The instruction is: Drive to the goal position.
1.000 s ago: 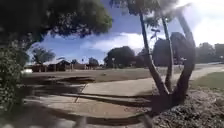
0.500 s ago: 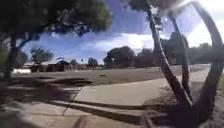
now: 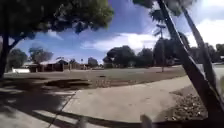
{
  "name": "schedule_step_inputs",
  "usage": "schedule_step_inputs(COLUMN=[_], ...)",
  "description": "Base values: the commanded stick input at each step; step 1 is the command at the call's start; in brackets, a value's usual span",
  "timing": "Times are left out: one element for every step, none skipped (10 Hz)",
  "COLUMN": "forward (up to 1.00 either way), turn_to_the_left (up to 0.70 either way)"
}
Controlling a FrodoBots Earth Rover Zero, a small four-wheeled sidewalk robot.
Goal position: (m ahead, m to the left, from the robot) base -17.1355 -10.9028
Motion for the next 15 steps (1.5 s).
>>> schedule_step_inputs(forward=[1.0, 1.0, 1.0, 1.0, 1.0, 1.0, 1.0, 1.0, 1.0, 1.0, 1.0, 1.0, 1.0, 1.0, 1.0], turn_to_the_left=[0.0, 0.0, 0.0, -0.33, -0.4, -0.4, -0.4, -0.4, -0.4, -0.4, -0.4, -0.4, -0.4, -0.4, -0.4])
